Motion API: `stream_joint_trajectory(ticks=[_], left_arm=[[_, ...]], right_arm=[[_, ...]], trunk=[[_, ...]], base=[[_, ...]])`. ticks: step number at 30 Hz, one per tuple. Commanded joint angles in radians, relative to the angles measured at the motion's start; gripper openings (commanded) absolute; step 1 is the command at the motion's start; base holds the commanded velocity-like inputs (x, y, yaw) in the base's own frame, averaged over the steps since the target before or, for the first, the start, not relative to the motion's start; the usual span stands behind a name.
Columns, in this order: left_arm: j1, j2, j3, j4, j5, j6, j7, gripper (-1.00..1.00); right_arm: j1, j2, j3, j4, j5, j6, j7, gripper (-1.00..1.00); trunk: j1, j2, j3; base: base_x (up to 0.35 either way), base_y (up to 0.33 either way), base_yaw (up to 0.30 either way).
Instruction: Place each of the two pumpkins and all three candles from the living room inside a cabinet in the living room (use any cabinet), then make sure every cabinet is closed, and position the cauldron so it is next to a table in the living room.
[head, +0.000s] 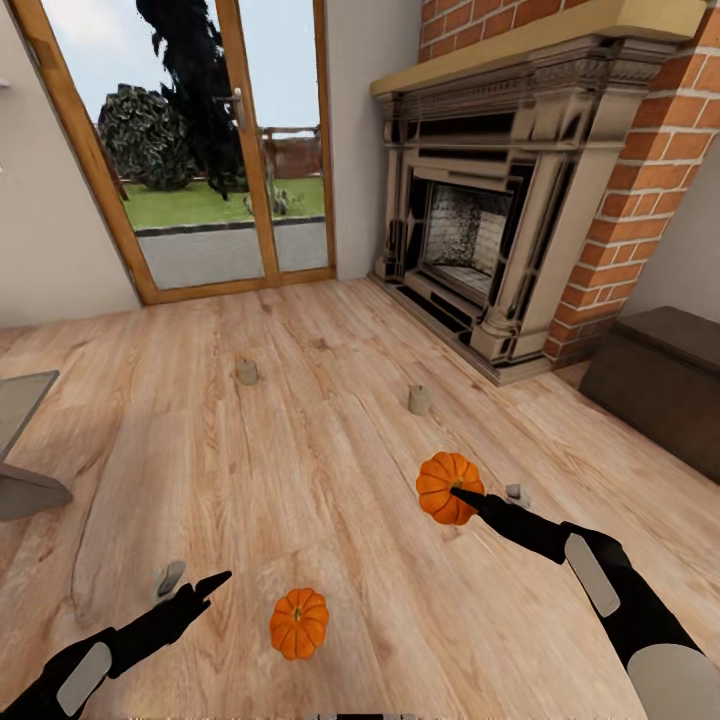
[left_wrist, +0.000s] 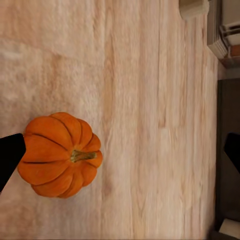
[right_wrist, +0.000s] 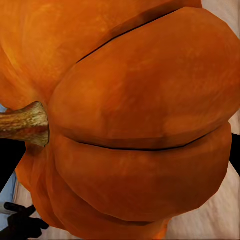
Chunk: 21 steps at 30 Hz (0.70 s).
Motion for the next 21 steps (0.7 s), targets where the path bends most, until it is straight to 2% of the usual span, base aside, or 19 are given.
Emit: stream_joint_trajectory(ticks=[1, 5, 11, 14, 16, 21], left_arm=[[-0.001, -0.001, 0.001, 0.001, 0.005, 0.007, -0.001, 1.00], [0.000, -0.012, -0.013, 0.001, 0.004, 0.006, 0.005, 1.00], [0.000, -0.017, -0.019, 0.001, 0.005, 0.004, 0.052, 1.00], [0.000, -0.018, -0.019, 0.001, 0.005, 0.004, 0.060, 1.00], [-0.001, -0.018, -0.019, 0.001, 0.005, 0.004, 0.062, 1.00], [-0.001, -0.019, -0.018, 0.001, 0.005, 0.004, 0.063, 1.00]], right_arm=[[-0.001, 0.000, -0.001, 0.000, -0.007, 0.008, 0.000, -1.00], [-0.001, -0.002, -0.001, 0.000, -0.007, 0.008, 0.000, -1.00], [-0.001, -0.003, 0.000, -0.007, -0.007, 0.008, -0.001, -1.00], [-0.001, -0.003, 0.001, -0.101, -0.007, 0.012, -0.002, -1.00], [0.000, -0.002, 0.002, -0.165, -0.006, 0.043, -0.005, -1.00], [0.002, -0.001, 0.003, -0.232, -0.006, 0.101, -0.006, -1.00]], trunk=[[0.000, -0.001, -0.005], [0.002, -0.002, -0.020], [0.005, -0.003, -0.043], [0.006, -0.004, -0.055], [0.007, -0.004, -0.063], [0.009, -0.005, -0.082]], base=[[0.000, 0.000, 0.000], [0.000, 0.000, 0.000], [0.000, 0.000, 0.000], [0.000, 0.000, 0.000], [0.000, 0.000, 0.000], [0.000, 0.000, 0.000]])
